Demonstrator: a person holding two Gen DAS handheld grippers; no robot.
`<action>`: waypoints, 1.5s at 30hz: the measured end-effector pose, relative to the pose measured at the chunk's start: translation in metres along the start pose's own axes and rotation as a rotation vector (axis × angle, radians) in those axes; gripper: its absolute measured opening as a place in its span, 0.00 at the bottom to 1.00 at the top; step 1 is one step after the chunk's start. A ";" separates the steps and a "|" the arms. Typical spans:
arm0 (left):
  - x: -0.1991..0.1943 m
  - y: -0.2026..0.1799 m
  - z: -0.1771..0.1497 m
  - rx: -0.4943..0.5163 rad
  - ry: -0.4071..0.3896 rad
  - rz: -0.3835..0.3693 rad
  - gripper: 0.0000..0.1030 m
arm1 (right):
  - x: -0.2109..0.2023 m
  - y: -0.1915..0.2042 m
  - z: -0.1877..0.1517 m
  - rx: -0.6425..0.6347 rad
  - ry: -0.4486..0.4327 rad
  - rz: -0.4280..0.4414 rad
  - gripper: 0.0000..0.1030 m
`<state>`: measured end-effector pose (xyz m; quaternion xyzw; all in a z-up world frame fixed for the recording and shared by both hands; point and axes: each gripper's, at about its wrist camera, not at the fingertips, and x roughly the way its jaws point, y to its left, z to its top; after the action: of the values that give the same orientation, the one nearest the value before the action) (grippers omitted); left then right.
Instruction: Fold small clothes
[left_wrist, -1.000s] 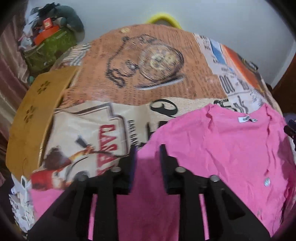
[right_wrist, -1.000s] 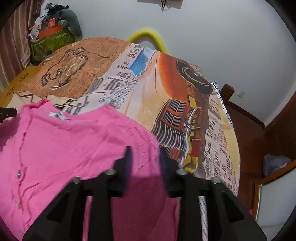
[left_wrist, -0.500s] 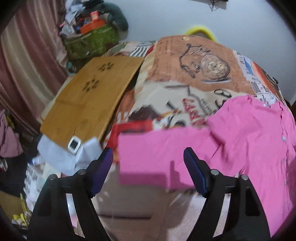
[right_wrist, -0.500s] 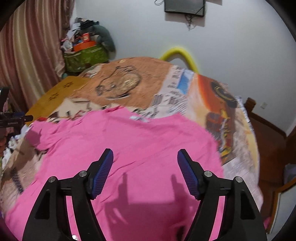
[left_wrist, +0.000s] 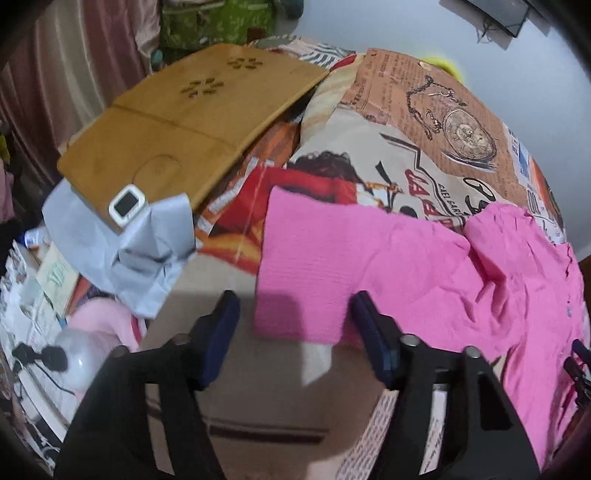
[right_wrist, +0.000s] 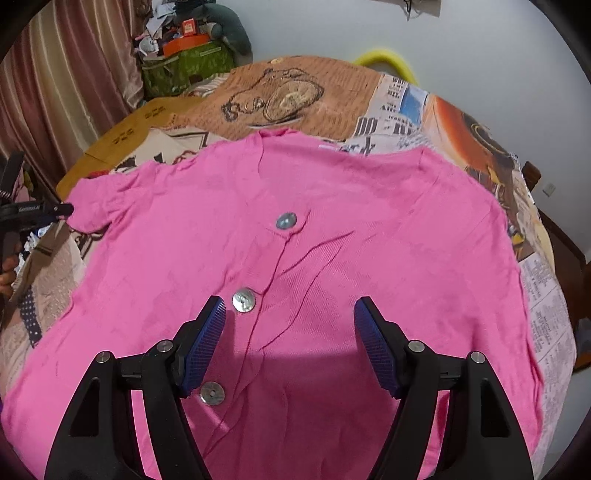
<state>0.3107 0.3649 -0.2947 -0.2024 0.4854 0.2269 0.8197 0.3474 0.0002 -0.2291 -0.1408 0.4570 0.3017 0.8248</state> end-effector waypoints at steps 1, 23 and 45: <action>-0.001 -0.002 0.001 0.017 -0.013 0.015 0.39 | 0.000 0.001 -0.001 -0.002 -0.001 0.001 0.68; -0.133 -0.217 0.041 0.359 -0.320 -0.127 0.09 | -0.037 -0.032 -0.008 0.078 -0.122 0.093 0.70; -0.076 -0.319 -0.025 0.607 -0.133 -0.182 0.83 | -0.049 -0.078 -0.012 0.247 -0.188 0.154 0.70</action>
<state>0.4423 0.0778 -0.2024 0.0243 0.4562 0.0103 0.8895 0.3686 -0.0842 -0.1976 0.0258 0.4209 0.3172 0.8494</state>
